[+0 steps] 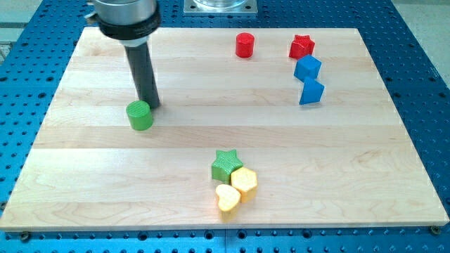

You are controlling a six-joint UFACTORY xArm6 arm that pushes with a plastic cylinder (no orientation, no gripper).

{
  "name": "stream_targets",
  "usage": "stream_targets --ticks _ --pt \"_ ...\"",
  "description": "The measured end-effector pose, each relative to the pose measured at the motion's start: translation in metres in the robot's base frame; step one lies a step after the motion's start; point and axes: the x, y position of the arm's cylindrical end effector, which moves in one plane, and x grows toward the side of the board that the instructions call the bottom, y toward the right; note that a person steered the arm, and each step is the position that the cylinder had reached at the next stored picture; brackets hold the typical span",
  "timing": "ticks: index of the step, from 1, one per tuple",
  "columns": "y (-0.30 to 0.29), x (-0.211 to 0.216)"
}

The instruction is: Push the green circle left to the green star

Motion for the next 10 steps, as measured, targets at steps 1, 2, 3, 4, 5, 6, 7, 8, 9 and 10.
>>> stream_targets --ticks 1,2,3,4,5,6,7,8,9,10 --pt "-0.044 0.019" --pt "0.022 0.076" --pt "-0.007 0.048" --pt "0.017 0.024" --pt "0.056 0.031" --pt "0.084 0.101" --pt "0.096 0.133" --pt "0.091 0.128" --pt "0.090 0.128" --pt "0.090 0.128"
